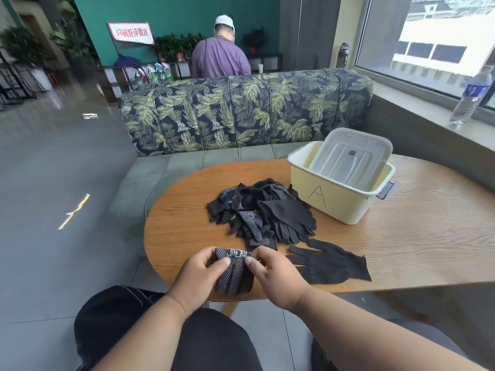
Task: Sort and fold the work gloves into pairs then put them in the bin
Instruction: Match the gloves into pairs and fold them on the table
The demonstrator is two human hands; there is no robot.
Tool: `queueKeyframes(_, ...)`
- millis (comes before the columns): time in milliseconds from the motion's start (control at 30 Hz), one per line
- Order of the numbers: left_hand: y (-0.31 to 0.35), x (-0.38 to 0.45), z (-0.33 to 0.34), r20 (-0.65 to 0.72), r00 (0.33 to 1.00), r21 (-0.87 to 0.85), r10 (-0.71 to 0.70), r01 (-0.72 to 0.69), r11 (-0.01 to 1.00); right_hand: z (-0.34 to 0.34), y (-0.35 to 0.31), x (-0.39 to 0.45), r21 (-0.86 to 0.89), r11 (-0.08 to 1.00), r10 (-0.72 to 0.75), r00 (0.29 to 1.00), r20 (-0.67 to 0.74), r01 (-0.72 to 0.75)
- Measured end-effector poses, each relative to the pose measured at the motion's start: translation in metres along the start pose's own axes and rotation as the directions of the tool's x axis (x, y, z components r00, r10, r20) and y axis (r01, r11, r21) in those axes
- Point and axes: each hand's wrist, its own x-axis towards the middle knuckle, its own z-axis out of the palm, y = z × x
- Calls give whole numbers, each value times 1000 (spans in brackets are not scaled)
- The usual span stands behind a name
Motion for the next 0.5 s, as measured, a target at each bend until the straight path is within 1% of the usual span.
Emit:
queueKeyframes(33, 5, 3, -4, 22, 999, -68, -31, 32, 997, 0, -6, 0, 132, 990, 37, 999, 27, -41)
queueKeyframes(67, 9, 6, -8, 42, 997, -104, -61, 65, 992, 1, -11, 0, 223, 972, 63, 997, 43, -71)
queueKeyframes(133, 8, 19, -20, 56, 993, -84, -101, 105, 991, 2, -16, 0, 313, 943, 99, 993, 61, -113)
queueKeyframes(200, 2, 31, -39, 9, 989, -40, -150, 150, 988, 1, -15, 1, 330, 931, 138, 988, 73, -154)
queueKeyframes(300, -9, 46, -63, -114, 967, -6, -229, 230, 973, -1, -3, 0, 323, 921, 202, 976, 79, -217)
queueKeyframes(400, -27, 54, -65, -205, 928, -13, -310, 314, 949, -9, 10, -1, 324, 905, 273, 960, 57, -277)
queueKeyframes(500, -49, 61, -58, -306, 877, -34, -370, 378, 925, -20, 20, -3, 317, 899, 308, 951, 29, -301)
